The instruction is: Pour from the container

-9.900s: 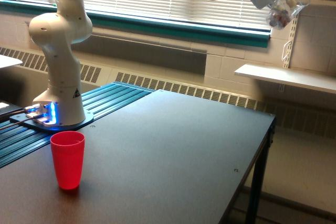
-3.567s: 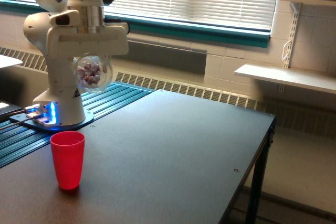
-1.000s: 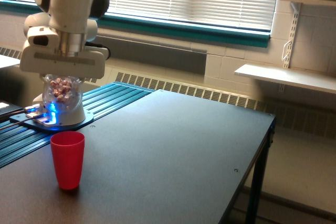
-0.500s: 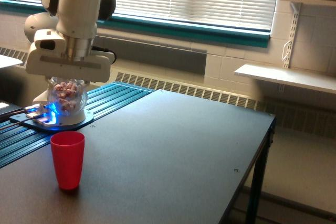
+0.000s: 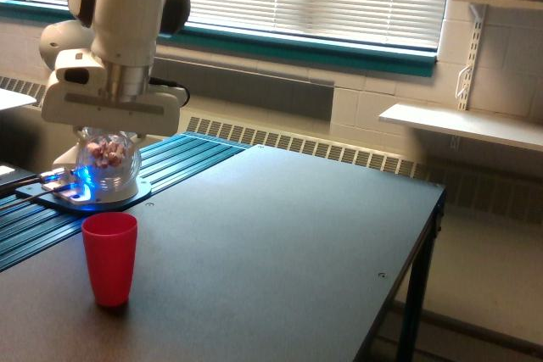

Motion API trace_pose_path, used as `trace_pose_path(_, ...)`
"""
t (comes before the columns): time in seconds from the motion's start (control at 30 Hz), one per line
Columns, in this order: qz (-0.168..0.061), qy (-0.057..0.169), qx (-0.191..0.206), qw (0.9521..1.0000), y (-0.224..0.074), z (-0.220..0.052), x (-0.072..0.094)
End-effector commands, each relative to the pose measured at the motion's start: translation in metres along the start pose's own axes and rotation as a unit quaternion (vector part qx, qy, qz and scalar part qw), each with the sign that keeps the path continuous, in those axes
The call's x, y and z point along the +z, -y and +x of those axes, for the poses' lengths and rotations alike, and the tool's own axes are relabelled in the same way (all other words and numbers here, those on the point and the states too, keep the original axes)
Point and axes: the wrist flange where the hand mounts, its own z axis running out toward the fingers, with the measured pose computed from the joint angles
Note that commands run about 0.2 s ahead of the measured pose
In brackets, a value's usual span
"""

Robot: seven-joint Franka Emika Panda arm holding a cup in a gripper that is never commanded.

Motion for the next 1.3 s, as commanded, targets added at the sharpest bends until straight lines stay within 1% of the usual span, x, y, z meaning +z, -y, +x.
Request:
trace_pose_path(0.03, -0.004, -0.001, -0.002, 1.0, 0.003, -0.001, 0.0)
trace_pose_path(0.37, -0.002, 0.002, -0.002, 1.0, 0.009, 0.0, -0.005)
trace_pose_path(0.7, -0.007, 0.003, -0.003, 1.0, 0.014, 0.0, -0.003)
trace_pose_path(0.8, -0.02, -0.009, -0.004, 0.9997, 0.016, -0.001, -0.001)
trace_pose_path(0.87, -0.021, -0.013, -0.004, 0.9997, 0.017, -0.001, -0.002)
trace_pose_path(0.97, -0.031, -0.021, -0.007, 0.9993, 0.019, -0.002, -0.001)
trace_pose_path(1.23, -0.034, -0.018, -0.002, 0.9992, 0.021, 0.0, -0.001)
trace_pose_path(1.3, -0.037, -0.023, -0.005, 0.999, 0.022, 0.0, 0.0)
